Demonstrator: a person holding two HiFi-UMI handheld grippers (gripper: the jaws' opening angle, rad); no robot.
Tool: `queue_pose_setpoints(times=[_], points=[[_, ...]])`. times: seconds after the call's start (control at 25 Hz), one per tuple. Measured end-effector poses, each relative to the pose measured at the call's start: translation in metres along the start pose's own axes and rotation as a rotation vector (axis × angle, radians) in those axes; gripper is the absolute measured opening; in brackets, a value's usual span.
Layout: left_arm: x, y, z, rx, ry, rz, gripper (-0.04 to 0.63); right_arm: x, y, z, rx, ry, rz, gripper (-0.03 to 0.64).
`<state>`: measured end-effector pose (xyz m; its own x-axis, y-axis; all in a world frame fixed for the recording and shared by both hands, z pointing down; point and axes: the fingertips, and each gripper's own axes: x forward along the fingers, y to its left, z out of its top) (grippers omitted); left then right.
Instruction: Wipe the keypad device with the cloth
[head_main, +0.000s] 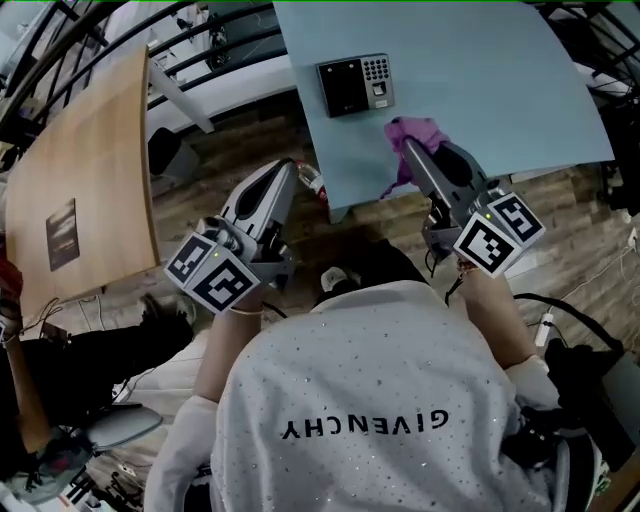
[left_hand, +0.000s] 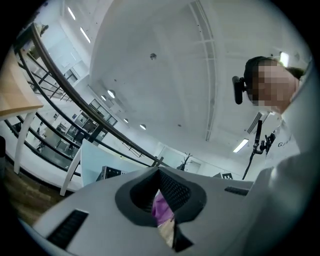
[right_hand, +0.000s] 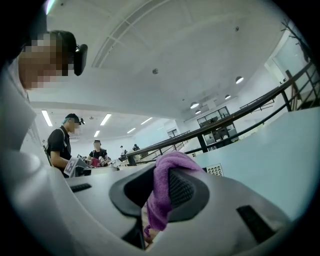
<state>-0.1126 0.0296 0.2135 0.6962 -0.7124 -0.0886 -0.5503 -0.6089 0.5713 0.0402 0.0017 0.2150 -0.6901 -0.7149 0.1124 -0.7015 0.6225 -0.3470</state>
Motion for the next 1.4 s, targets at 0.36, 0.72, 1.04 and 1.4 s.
queue_pose_setpoints(times=[0.36,0.72,1.04,1.4], points=[[0.030,0.039,-0.029,-0.005,0.058,0.040,0.002,0.068,-0.022,-0.028,-0.084,0.124,0.101,0.063],[0.090,0.100,-0.031,-0.027,0.047,0.133,0.002,0.151,-0.073,-0.060,-0.084,0.245,0.153,0.063],[0.107,0.134,-0.019,-0.102,-0.053,0.268,0.002,0.194,-0.069,-0.051,-0.139,0.273,0.237,0.063],[0.143,0.168,-0.045,-0.144,0.048,0.418,0.002,0.224,-0.106,-0.070,-0.137,0.329,0.235,0.063]])
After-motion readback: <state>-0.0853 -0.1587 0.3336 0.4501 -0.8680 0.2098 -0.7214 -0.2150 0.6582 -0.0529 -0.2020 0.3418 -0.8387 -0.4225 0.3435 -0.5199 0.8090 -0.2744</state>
